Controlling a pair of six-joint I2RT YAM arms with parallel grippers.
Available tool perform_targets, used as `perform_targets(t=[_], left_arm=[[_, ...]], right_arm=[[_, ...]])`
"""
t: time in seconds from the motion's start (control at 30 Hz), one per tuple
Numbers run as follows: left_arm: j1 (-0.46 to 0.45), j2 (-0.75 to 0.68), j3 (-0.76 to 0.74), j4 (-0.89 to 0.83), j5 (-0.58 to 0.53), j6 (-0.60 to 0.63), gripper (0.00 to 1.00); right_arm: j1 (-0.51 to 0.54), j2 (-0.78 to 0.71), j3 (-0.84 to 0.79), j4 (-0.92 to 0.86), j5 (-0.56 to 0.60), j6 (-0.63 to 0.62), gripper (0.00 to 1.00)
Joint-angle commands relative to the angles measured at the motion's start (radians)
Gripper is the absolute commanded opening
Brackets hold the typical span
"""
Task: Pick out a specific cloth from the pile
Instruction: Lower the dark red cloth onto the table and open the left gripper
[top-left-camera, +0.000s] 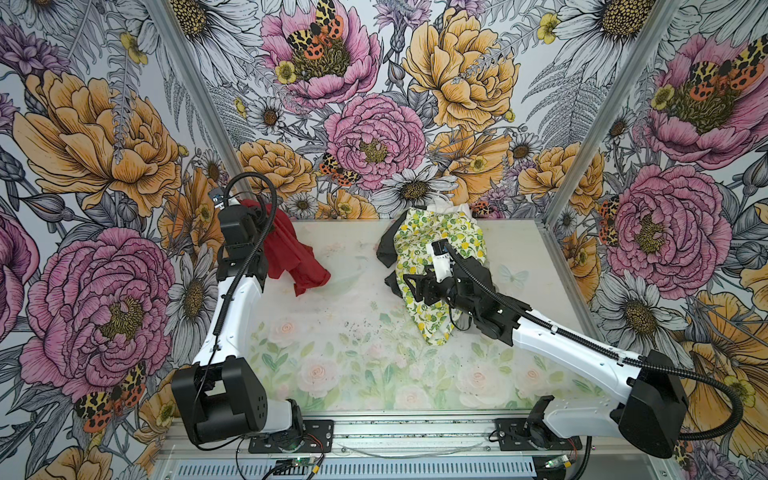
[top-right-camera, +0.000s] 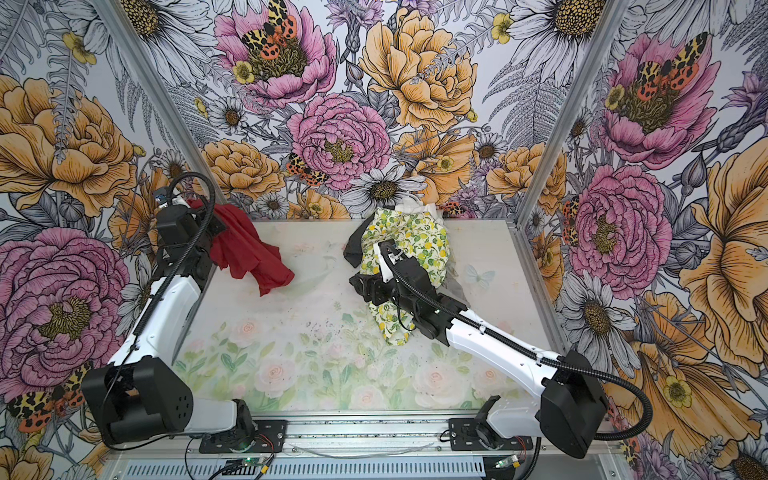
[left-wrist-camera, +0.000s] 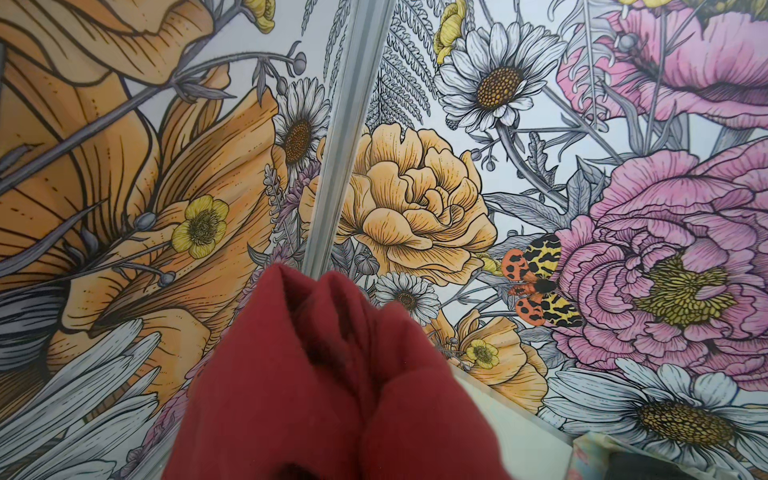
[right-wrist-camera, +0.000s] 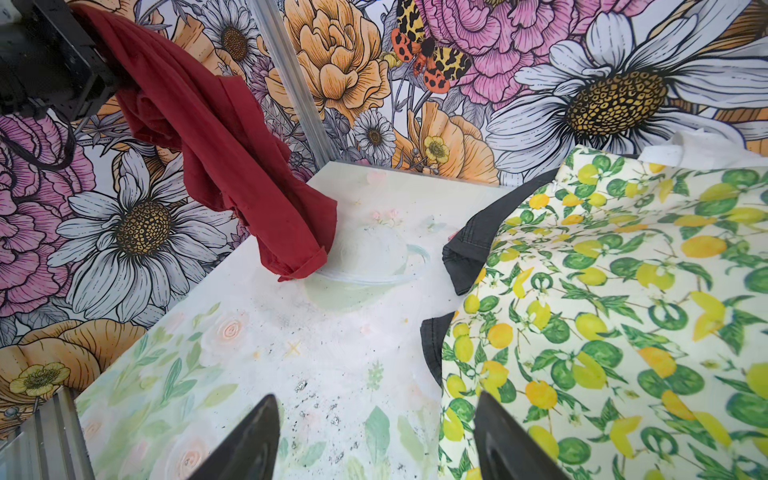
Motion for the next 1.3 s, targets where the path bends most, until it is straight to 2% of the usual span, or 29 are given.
perform_targets(t=[0.0, 0.13, 0.4, 0.6, 0.83, 1.0, 1.27], left_arm=[[0.0, -0.006, 0.02, 0.038, 0.063, -0.041, 0.0], [-0.004, -0.007, -0.061, 0.038, 0.081, -0.074, 0.0], [-0.051, 0.014, -0.188, -0.008, 0.047, -0.139, 0.0], [-0.124, 0.021, -0.3, -0.08, -0.007, -0.215, 0.0], [-0.171, 0.103, -0.42, -0.128, 0.055, -0.347, 0.0], [-0.153, 0.264, -0.359, -0.171, 0.116, -0.352, 0.0], [-0.145, 0.457, -0.172, -0.235, 0.088, -0.308, 0.0]], right_arm=[[-0.006, -0.016, 0.013, -0.003, 0.016, -0.019, 0.74], [-0.005, -0.014, 0.012, 0.005, 0.01, -0.014, 0.74], [-0.004, -0.03, -0.009, 0.032, -0.008, -0.004, 0.74], [-0.004, -0.049, -0.055, 0.068, -0.002, 0.015, 0.74], [-0.003, -0.071, -0.082, 0.08, 0.001, 0.031, 0.74], [-0.004, -0.091, -0.103, 0.085, 0.002, 0.038, 0.74], [-0.006, -0.138, -0.137, 0.071, 0.054, 0.021, 0.75]])
